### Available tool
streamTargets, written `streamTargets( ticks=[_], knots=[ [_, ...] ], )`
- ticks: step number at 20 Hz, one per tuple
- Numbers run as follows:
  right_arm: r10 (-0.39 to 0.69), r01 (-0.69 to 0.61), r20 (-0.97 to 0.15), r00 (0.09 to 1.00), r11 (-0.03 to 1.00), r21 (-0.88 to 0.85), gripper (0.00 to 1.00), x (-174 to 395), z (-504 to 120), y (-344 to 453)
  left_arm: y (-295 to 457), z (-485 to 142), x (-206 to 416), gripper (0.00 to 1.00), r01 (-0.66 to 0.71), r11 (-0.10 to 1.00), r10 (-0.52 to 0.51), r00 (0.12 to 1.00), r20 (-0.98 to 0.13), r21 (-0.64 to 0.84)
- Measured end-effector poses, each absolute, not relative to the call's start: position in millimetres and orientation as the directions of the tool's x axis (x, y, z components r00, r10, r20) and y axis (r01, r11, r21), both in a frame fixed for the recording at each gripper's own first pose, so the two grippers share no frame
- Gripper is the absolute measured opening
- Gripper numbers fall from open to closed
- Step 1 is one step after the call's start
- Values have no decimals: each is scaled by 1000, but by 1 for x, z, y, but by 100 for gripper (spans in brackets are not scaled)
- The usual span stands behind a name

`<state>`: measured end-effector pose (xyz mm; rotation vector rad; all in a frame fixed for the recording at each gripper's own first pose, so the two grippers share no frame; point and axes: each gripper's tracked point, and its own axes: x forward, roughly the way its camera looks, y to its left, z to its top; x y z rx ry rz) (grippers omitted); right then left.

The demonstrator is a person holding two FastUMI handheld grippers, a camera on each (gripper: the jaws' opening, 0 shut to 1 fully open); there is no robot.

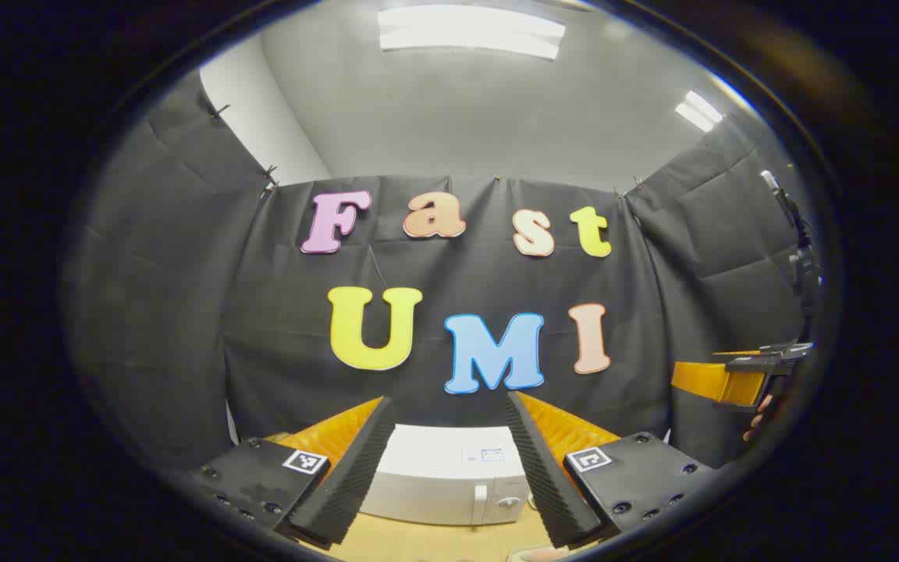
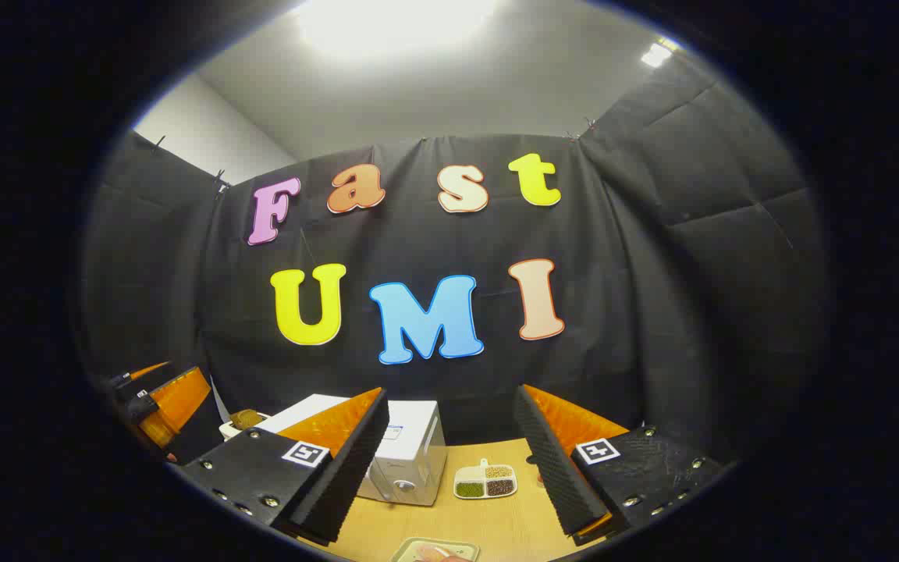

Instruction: Open the microwave oven with the left hand, put the food in, and close the microwave oven.

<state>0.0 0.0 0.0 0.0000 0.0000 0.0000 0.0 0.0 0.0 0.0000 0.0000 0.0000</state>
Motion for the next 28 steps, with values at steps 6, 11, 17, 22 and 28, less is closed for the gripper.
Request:
streamTargets(
  ticks=[6, 11, 17, 22, 28],
  knots=[
    [28, -28, -9, 1000, 1000, -7, 99, 14, 1, -16, -21, -15, 17, 93, -12, 1000, 12, 999, -49, 6],
    [56, -56, -17, 998, 998, -13, 99, 20, -7, -24, -34, -22, 22, 94, -30, 1000, 30, 998, -63, 0],
    [89, -88, -7, 996, 996, 21, 97, 37, -16, -23, -43, -21, 34, 94, -12, 1000, 12, 999, -34, -15],
    [51, -49, -34, 998, 998, 49, 99, 38, -24, -12, -41, -40, 50, 94, 78, 996, -81, 995, -56, -51],
    [-34, 34, -38, 999, 999, -8, 99, 31, -28, -23, -29, -119, 80, 96, 86, 993, -96, 988, -121, -83]
  ],
)
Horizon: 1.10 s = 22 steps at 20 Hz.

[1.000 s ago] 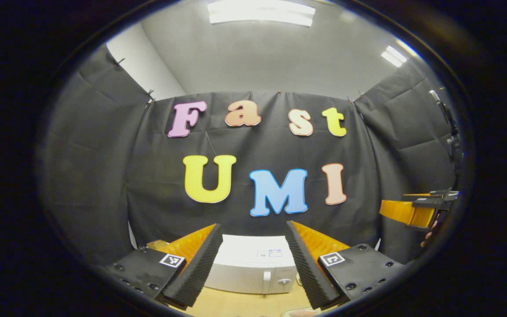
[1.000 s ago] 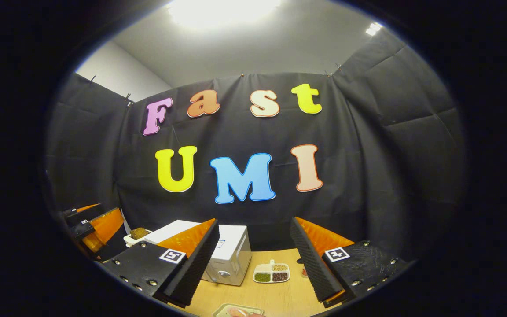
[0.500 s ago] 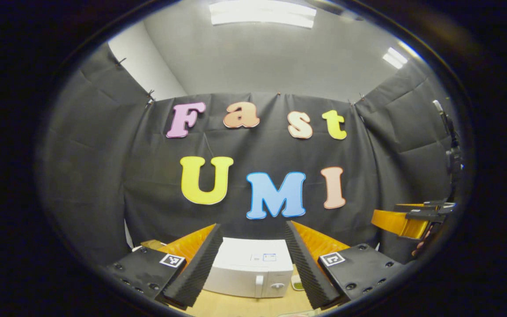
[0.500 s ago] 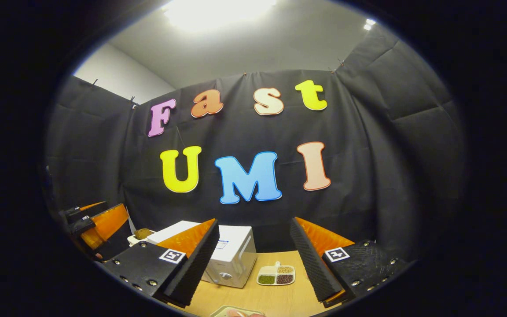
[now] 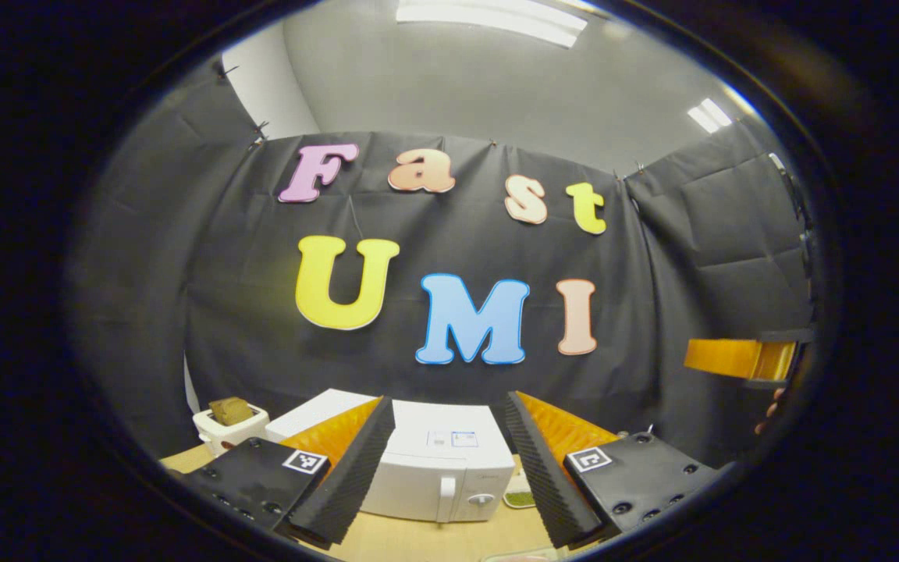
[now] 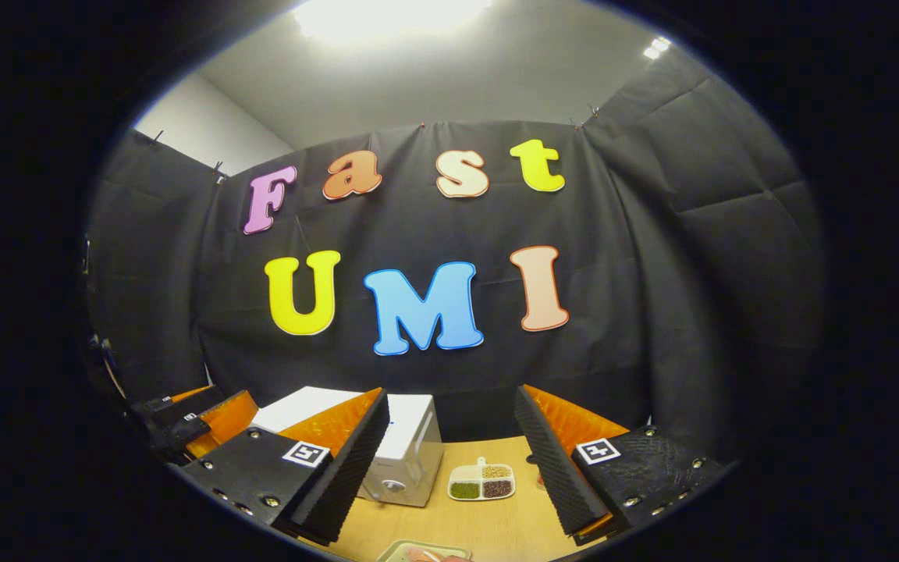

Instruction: Open the microwave oven with the left hand, put the food in, and close the microwave oven.

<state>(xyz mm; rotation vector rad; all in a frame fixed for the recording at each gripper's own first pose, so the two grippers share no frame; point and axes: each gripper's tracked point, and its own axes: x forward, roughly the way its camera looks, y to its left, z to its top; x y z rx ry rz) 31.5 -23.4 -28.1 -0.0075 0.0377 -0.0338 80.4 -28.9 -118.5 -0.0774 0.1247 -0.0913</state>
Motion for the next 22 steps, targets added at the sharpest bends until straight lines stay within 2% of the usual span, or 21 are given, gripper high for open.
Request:
streamTargets(
  ticks=[3, 4, 6, 8, 9, 10, 14, 15, 20, 22],
  knots=[
    [-68, 67, -71, 995, 998, -23, 99, 23, -40, -30, -41, -177, 99, 94, 127, 991, -130, 975, -181, -30],
    [-79, 77, -79, 994, 996, -34, 99, 20, -42, -33, -48, -198, 104, 99, 148, 988, -151, 965, -213, -30],
    [-96, 92, -86, 992, 994, -57, 99, 14, -46, -37, -64, -237, 113, 96, 194, 980, -199, 944, -263, -47],
    [-112, 105, -95, 989, 992, -75, 99, 11, -49, -40, -67, -261, 118, 99, 202, 979, -203, 936, -289, -33],
    [-119, 112, -97, 988, 990, -81, 99, 8, -50, -42, -67, -274, 122, 94, 202, 979, -202, 931, -303, -31],
    [-128, 120, -97, 987, 989, -85, 99, 7, -50, -43, -69, -287, 127, 99, 203, 979, -203, 925, -321, -33],
    [-156, 146, -122, 980, 985, -91, 97, 4, -61, -48, -70, -341, 142, 94, 207, 977, -209, 887, -412, -51],
    [-162, 151, -130, 978, 984, -93, 97, 4, -64, -50, -68, -354, 145, 99, 207, 977, -209, 875, -436, -52],
    [-199, 184, -154, 968, 977, -107, 99, 7, -74, -60, -60, -405, 166, 93, 179, 982, -186, 839, -512, -65],
    [-199, 182, -154, 968, 977, -115, 99, 8, -74, -58, -61, -422, 168, 86, 178, 981, -192, 811, -552, -80]
  ],
)
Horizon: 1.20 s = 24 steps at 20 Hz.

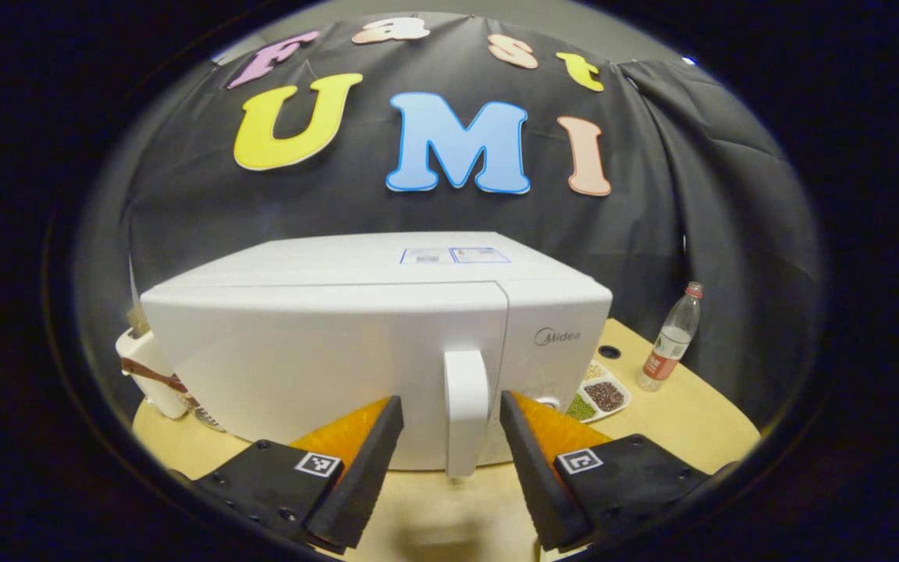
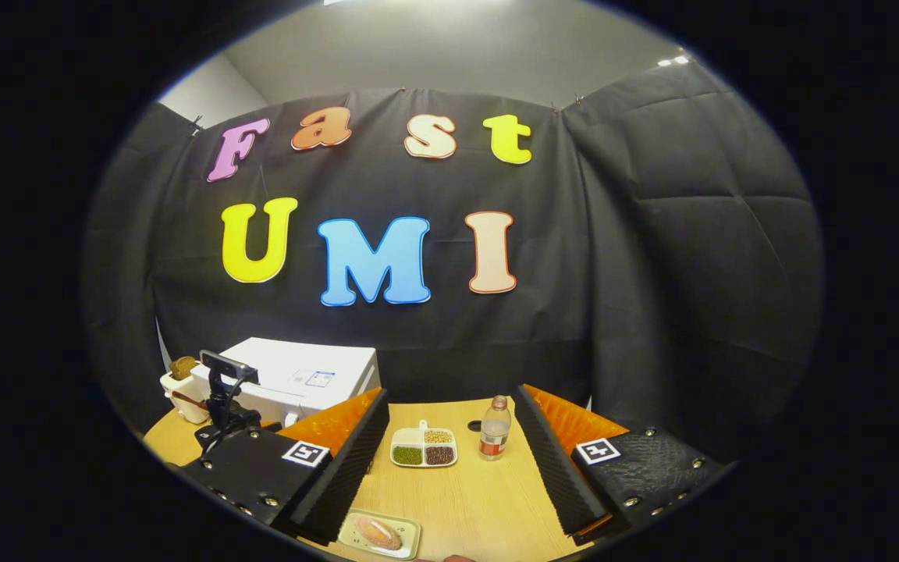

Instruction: Open the microwave oven with the left hand, put the food in, and close the microwave oven.

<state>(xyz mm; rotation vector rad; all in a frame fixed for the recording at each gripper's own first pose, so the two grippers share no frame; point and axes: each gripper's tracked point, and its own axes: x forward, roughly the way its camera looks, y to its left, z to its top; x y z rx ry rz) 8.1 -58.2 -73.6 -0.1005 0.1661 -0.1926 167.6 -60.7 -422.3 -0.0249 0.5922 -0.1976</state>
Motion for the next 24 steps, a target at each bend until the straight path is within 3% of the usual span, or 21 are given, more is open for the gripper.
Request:
streamTargets(
  ticks=[2, 3, 4, 5, 7, 10, 12, 17, 24],
  knots=[
    [-199, 179, -152, 968, 974, -136, 99, 10, -73, -59, -73, -427, 165, 58, 214, 970, -239, 790, -565, -111],
    [-197, 175, -153, 968, 974, -143, 99, 11, -75, -58, -73, -428, 163, 35, 225, 970, -234, 787, -571, -87],
    [-191, 169, -156, 969, 975, -143, 99, 12, -75, -57, -74, -429, 161, 36, 232, 969, -239, 783, -574, -87],
    [-183, 161, -161, 970, 977, -140, 99, 13, -78, -55, -72, -425, 160, 27, 238, 966, -252, 776, -579, -102],
    [-166, 145, -167, 972, 980, -134, 99, 14, -81, -53, -72, -425, 159, 20, 256, 961, -268, 761, -591, -106],
    [-139, 119, -168, 976, 985, -127, 99, 18, -80, -49, -72, -425, 159, 20, 256, 960, -274, 749, -604, -118],
    [-126, 106, -166, 978, 987, -124, 99, 19, -80, -47, -71, -422, 158, 11, 254, 962, -264, 747, -610, -104],
    [-107, 86, -174, 979, 988, -125, 99, 21, -83, -49, -71, -424, 157, 11, 243, 963, -263, 738, -622, -119],
    [-74, 59, -212, 974, 995, -78, 99, 29, -100, -39, -45, -410, 80, 11, 281, 948, -311, 713, -629, -149]
  ],
)
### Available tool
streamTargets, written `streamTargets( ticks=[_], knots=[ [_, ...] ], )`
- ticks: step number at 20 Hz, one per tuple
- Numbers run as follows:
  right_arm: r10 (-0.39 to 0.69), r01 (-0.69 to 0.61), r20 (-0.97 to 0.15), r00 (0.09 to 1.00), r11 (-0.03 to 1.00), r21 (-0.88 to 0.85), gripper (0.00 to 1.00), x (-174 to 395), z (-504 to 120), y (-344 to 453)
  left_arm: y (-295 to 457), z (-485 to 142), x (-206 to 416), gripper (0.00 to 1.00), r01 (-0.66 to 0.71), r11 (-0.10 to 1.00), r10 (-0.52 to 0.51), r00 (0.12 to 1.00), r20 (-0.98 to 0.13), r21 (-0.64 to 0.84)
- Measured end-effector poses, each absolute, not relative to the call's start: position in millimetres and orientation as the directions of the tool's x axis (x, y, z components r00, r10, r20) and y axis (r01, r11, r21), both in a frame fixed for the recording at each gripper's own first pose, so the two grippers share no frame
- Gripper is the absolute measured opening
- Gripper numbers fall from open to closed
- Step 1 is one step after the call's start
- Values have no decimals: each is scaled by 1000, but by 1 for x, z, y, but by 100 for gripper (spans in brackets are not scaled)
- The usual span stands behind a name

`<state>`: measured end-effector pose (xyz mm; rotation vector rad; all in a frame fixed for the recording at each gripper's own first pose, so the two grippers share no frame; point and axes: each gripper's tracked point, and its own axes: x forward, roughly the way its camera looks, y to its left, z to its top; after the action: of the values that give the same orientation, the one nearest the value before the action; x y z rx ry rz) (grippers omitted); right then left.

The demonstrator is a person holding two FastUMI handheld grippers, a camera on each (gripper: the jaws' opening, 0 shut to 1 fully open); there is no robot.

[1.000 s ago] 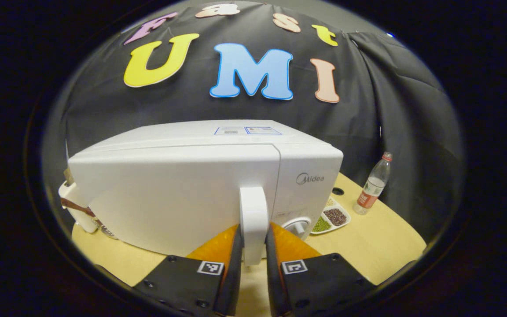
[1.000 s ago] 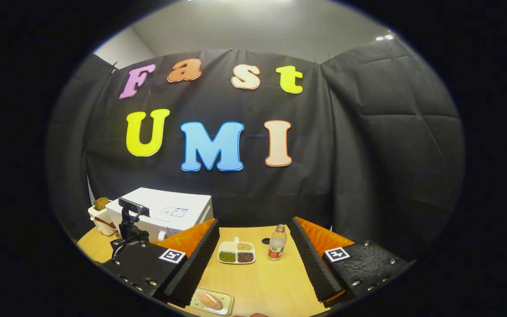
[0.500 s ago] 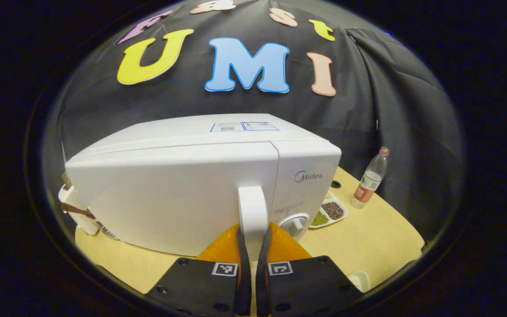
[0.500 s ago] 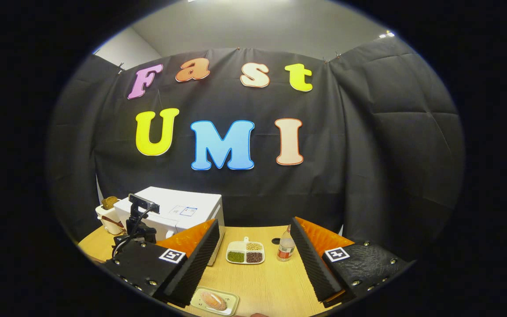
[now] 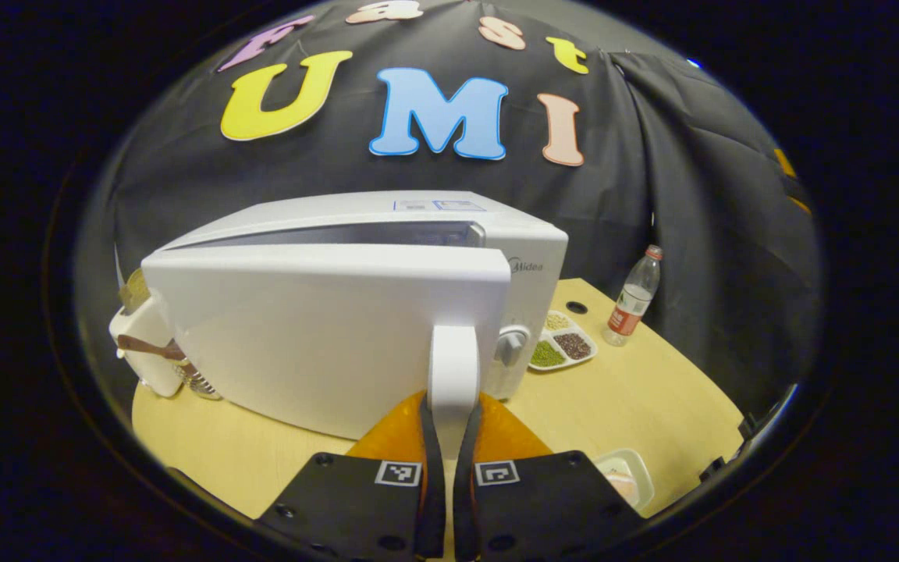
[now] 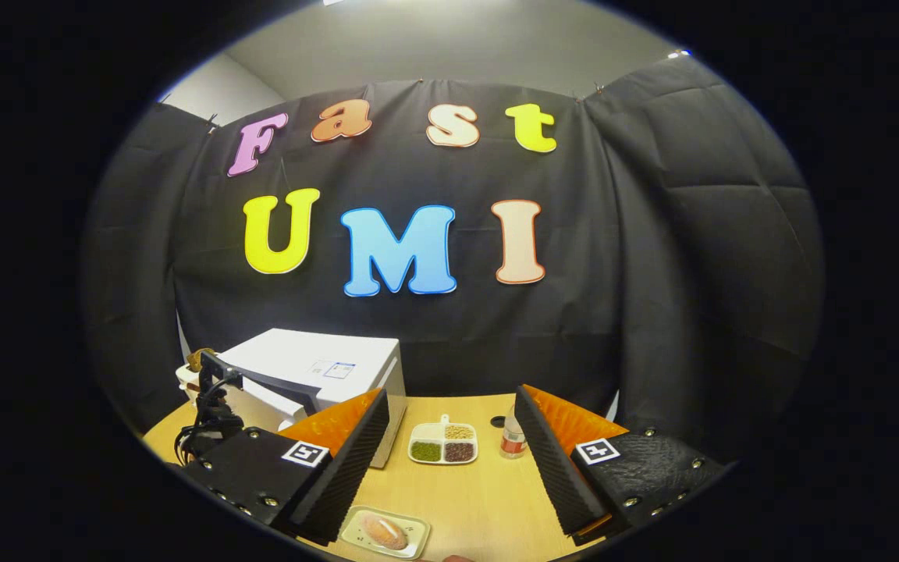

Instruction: Open the microwave oven with the left hand, put the food in, and close the microwave oven.

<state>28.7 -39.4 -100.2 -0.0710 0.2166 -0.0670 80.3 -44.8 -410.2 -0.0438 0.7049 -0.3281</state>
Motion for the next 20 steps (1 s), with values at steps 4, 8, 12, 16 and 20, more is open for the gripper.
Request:
streamTargets(
  ticks=[4, 8, 12, 16, 20],
  knots=[
    [-33, 20, -206, 978, 998, -66, 99, 31, -99, -16, -24, -403, 42, 11, 349, 916, -392, 680, -619, -197],
    [17, -32, -212, 977, 997, -68, 99, 30, -106, 14, 8, -396, -1, 11, 410, 889, -436, 626, -647, -203],
    [59, -80, -225, 973, 993, -82, 99, 34, -113, 42, 42, -390, -32, 11, 494, 849, -477, 559, -679, -190],
    [81, -105, -231, 970, 990, -93, 99, 38, -121, 62, 75, -386, -57, 11, 507, 836, -490, 520, -699, -209],
    [103, -128, -259, 960, 988, -84, 99, 42, -138, 80, 107, -382, -77, 12, 538, 818, -490, 464, -738, -204]
  ],
)
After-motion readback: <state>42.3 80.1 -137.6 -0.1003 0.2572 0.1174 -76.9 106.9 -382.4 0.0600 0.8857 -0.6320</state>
